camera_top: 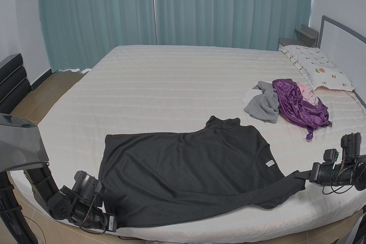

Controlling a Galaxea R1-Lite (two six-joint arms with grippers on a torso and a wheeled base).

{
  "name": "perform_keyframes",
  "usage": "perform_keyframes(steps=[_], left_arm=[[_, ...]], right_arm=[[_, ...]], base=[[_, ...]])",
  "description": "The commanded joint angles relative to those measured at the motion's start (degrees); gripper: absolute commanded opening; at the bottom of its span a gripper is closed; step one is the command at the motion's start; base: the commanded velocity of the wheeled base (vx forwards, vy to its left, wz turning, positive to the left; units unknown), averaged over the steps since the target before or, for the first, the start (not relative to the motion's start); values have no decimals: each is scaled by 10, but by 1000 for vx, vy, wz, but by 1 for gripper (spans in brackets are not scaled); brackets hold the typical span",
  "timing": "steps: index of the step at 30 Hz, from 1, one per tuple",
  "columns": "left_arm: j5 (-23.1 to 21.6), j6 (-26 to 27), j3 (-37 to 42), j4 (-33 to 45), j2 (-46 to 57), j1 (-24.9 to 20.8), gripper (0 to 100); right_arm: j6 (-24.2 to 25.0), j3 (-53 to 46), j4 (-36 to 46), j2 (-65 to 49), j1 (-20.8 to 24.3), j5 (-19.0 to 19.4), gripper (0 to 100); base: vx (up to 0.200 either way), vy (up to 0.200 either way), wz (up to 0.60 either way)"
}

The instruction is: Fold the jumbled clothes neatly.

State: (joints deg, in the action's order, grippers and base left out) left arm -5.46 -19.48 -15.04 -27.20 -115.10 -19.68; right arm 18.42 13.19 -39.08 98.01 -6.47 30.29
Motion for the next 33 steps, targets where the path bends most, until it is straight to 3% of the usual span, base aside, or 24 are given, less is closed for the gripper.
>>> perform_keyframes(steps=[1,4,8,11,14,18,25,33], left_arm=[[-36,-2,12,1,63,60,0],[-52,-6,19,5,93,71,0],[-53,-74,25,14,182,65,0],[-52,-142,-2,53,231,52,0],[-50,-167,-24,79,245,51,0],[-46,-217,-87,172,290,53,0],[-41,-241,-151,275,301,59,0],[-31,-240,-162,355,297,59,0]], right_arm=[[0,-4,0,3,-1,1,0],[0,-4,0,5,-1,1,0],[1,-1,0,-2,-2,2,0],[13,0,-1,-2,0,2,0],[15,0,-1,-3,1,2,0],[28,-1,-22,-7,-2,1,0],[73,-12,-82,-23,0,1,0],[66,-33,-83,-28,1,1,0]], base=[[0,0,0],[0,0,0],[0,0,0],[0,0,0],[0,0,0],[0,0,0],[0,0,0],[0,0,0]])
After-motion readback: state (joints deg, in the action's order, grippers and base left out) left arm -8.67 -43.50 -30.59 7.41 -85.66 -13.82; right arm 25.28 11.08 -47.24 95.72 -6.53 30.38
